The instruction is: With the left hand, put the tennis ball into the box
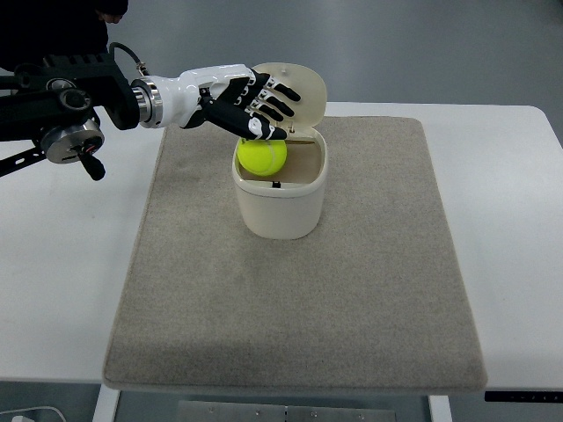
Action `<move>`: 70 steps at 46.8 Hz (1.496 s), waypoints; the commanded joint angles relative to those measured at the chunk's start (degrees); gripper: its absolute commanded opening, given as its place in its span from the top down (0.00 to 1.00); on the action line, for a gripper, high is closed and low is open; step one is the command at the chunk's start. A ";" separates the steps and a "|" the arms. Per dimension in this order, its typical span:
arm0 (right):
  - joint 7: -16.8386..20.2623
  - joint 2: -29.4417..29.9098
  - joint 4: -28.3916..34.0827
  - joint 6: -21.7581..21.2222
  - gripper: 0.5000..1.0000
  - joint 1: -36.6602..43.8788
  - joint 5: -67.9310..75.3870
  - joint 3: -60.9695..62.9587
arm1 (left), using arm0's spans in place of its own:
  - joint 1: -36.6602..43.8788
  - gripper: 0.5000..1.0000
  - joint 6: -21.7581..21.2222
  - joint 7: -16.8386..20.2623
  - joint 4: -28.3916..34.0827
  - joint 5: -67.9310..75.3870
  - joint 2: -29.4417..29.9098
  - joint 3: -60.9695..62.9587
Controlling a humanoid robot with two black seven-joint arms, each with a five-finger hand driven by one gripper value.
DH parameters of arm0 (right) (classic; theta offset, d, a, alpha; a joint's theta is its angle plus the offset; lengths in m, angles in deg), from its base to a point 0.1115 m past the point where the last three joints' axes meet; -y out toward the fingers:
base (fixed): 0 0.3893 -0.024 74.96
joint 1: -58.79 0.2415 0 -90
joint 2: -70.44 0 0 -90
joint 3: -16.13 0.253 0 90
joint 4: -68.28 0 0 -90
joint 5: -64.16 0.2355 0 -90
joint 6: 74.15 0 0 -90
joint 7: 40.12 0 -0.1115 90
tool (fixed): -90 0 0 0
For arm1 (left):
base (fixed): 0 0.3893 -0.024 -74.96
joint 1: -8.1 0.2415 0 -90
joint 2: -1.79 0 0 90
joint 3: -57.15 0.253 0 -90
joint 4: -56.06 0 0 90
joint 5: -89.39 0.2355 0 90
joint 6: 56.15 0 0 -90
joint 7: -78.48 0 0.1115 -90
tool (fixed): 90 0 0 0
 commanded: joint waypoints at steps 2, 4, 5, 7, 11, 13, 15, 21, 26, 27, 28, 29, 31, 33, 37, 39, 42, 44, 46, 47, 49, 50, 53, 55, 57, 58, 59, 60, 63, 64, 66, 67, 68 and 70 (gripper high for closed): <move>0.00 0.00 0.00 0.00 0.12 0.00 0.00 0.00 | 0.00 0.29 -0.06 -0.09 -0.15 0.00 -0.03 0.09; 0.00 0.00 0.00 0.00 0.12 0.00 0.00 0.00 | 0.00 0.31 -0.06 0.00 -0.41 0.00 -0.03 0.01; 0.00 0.00 0.00 0.00 0.12 0.00 0.00 0.00 | -0.18 0.32 -0.06 0.00 -0.67 0.00 -0.03 0.09; 0.00 0.00 0.00 0.00 0.12 0.00 0.00 0.00 | -0.35 0.37 -0.06 0.00 -1.64 0.00 0.15 -0.08; 0.00 0.00 0.00 0.00 0.12 0.00 0.00 0.00 | -0.70 0.56 -0.15 0.00 -3.57 0.00 0.33 -0.43; 0.00 0.00 0.00 0.00 0.12 0.00 0.00 0.00 | -0.97 0.65 -0.15 0.09 -4.10 0.00 0.33 -0.52; 0.00 0.00 0.00 0.00 0.12 0.00 0.00 0.00 | -1.06 0.78 -0.15 0.09 -4.36 0.00 0.33 -0.61; 0.00 0.00 0.00 0.00 0.12 0.00 0.00 0.00 | -1.67 0.96 0.12 0.18 -4.80 -0.18 0.41 -1.49; 0.00 0.00 0.00 0.00 0.12 0.00 0.00 0.00 | -0.97 0.88 0.38 0.70 -5.07 -0.62 0.76 -5.35; 0.00 0.00 0.00 0.00 0.12 0.00 0.00 0.00 | -0.79 0.83 0.38 0.70 -5.07 -0.70 0.85 -6.14; 0.00 0.00 0.00 0.00 0.12 0.00 0.00 0.00 | -0.71 0.77 0.21 0.79 -4.98 -0.88 0.85 -6.84; 0.00 0.00 0.00 0.00 0.12 0.00 0.00 0.00 | -0.70 0.72 0.12 0.79 -5.07 -0.97 0.85 -7.55; 0.00 0.00 0.00 0.00 0.12 0.00 0.00 0.00 | -0.62 0.67 0.12 0.79 -5.07 -1.06 0.94 -8.87; 0.00 0.00 0.00 0.00 0.12 0.00 0.00 0.00 | -0.53 0.65 -0.14 0.97 -4.98 -1.14 1.29 -10.53; 0.00 0.00 0.00 0.00 0.12 0.00 0.00 0.00 | 0.70 0.65 -0.85 1.41 -3.93 -3.42 2.43 -15.36; 0.00 0.00 0.00 0.00 0.12 0.00 0.00 0.00 | 1.84 0.65 -1.55 1.58 -2.44 -5.61 2.44 -18.35; 0.00 0.00 0.00 0.00 0.12 0.00 0.00 0.00 | 3.86 0.65 -2.60 1.58 1.07 -8.78 2.26 -22.48; 0.00 0.00 0.00 0.00 0.12 0.00 0.00 0.00 | 5.00 0.65 -3.31 1.85 4.14 -10.89 1.65 -24.86; 0.00 0.00 0.00 0.00 0.12 0.00 0.00 0.00 | 6.06 0.65 -3.92 2.46 7.31 -13.09 0.95 -26.70; 0.00 0.00 0.00 0.00 0.12 0.00 0.00 0.00 | 6.67 0.65 -4.19 2.98 8.72 -14.49 0.33 -27.58; 0.00 0.00 0.00 0.00 0.12 0.00 0.00 0.00 | 7.99 0.65 -4.45 4.13 11.53 -17.13 -1.07 -29.08; 0.00 0.00 0.00 0.00 0.12 0.00 0.00 0.00 | 8.52 0.65 -4.45 4.92 13.02 -18.44 -1.78 -29.70; 0.00 0.00 0.00 0.00 0.12 0.00 0.00 0.00 | 10.01 0.64 -4.36 7.20 18.03 -21.44 -4.06 -31.10; 0.00 0.00 0.00 0.00 0.12 0.00 0.00 0.00 | 10.80 0.58 -4.10 8.43 21.20 -22.85 -5.55 -31.98; 0.00 0.00 0.00 0.00 0.12 0.00 0.00 0.00 | 11.77 0.56 -3.93 9.14 23.75 -23.64 -7.05 -32.77; 0.00 0.00 0.00 0.00 0.12 0.00 0.00 0.00 | 12.30 0.55 -3.75 9.32 24.89 -23.73 -7.75 -33.21; 0.00 0.00 0.00 0.00 0.12 0.00 0.00 0.00 | 12.74 0.55 -3.66 9.41 26.03 -23.82 -8.37 -33.57; 0.00 0.00 0.00 0.00 0.12 0.00 0.00 0.00 | 13.18 0.55 -3.66 9.49 27.18 -23.82 -8.90 -34.09; 0.00 0.00 0.00 0.00 0.12 0.00 0.00 0.00 | 14.76 0.55 -3.22 9.67 30.52 -23.91 -10.22 -36.20; 0.00 0.00 0.00 0.00 0.12 0.00 0.00 0.00 | 15.46 0.55 -2.96 9.76 31.48 -23.91 -10.57 -37.25; 0.00 0.00 0.00 0.00 0.12 0.00 0.00 0.00 | 17.13 0.55 -2.00 9.85 33.33 -23.91 -11.45 -39.53; 0.00 0.00 0.00 0.00 0.12 0.00 0.00 0.00 | 18.09 0.55 -1.38 9.85 34.12 -23.91 -11.80 -40.85; 0.00 0.00 0.00 0.00 0.12 0.00 0.00 0.00 | 18.97 0.55 -0.77 9.85 34.83 -23.91 -12.15 -42.17; 0.00 0.00 0.00 0.00 0.12 0.00 0.00 0.00 | 20.91 0.55 0.20 9.93 35.71 -23.91 -12.68 -44.72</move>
